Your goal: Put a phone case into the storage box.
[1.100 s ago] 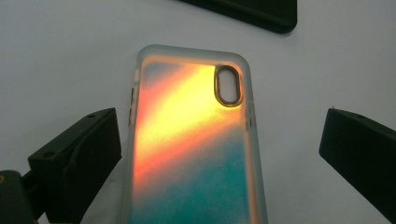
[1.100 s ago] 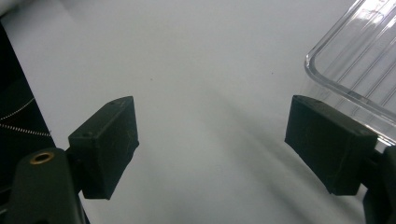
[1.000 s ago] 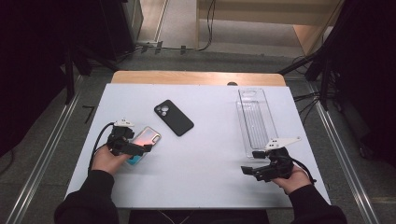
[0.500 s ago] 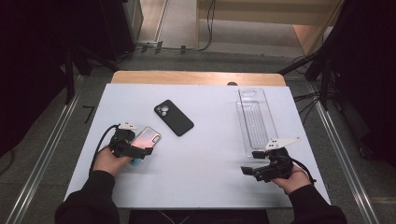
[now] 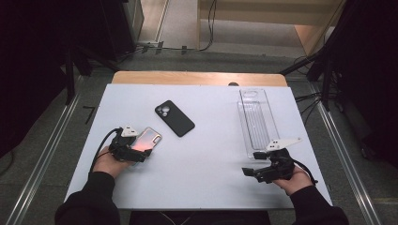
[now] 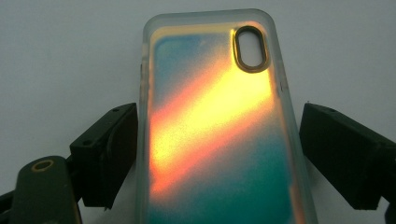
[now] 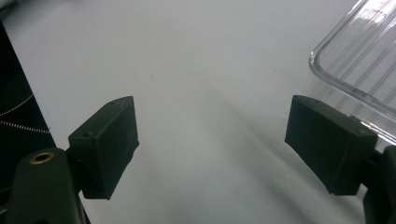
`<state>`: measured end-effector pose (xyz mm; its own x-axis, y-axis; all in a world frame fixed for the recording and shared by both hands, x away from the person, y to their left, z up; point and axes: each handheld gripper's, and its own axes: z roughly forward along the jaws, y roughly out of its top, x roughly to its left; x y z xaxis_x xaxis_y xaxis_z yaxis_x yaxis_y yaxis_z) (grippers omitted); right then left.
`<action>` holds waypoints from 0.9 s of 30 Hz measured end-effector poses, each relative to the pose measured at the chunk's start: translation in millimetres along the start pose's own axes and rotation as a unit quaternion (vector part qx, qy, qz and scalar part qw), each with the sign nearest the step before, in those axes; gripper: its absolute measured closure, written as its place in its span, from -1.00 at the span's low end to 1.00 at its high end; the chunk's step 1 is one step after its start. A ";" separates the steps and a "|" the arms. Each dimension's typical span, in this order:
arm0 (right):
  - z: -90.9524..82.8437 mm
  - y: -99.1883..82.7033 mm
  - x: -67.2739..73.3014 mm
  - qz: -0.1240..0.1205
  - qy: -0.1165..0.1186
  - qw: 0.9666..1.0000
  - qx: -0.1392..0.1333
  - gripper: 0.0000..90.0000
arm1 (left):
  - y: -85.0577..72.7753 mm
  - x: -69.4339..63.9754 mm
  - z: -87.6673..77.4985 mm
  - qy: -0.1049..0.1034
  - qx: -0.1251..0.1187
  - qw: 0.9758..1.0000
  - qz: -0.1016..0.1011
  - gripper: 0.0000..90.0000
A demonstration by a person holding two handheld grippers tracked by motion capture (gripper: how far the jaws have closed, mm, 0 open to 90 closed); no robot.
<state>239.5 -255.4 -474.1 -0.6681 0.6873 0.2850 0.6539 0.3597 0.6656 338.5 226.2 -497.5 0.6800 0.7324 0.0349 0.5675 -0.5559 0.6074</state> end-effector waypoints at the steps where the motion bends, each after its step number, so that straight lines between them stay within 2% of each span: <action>1: 0.1 0.0 0.1 0.001 0.000 1.000 0.000 -0.66 | -0.3 -0.1 0.1 0.000 -0.001 1.000 0.000 -0.70; 11: 0.5 0.0 0.4 0.001 0.000 1.000 0.002 -0.66 | -1.4 0.0 -0.6 0.006 -0.009 1.000 -0.009 -0.62; 17: 0.4 0.1 0.6 0.001 0.001 1.000 0.001 -0.66 | 0.3 0.3 -1.1 0.005 -0.003 1.000 -0.012 -0.62; 23: 0.1 0.1 0.7 0.000 0.002 1.000 0.000 -0.66 | 2.4 2.9 -3.3 -0.003 -0.002 0.999 -0.032 -0.61; 27: 0.0 0.2 0.6 -0.001 0.003 1.000 0.000 -0.66 | 5.3 4.6 -9.8 -0.005 -0.014 0.999 -0.039 -0.61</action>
<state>239.3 -254.9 -473.7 -0.6717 0.6831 0.2867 0.6523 0.3620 0.6659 340.1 230.5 -486.4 0.6384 0.7694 -0.0215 0.6062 -0.4854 0.6299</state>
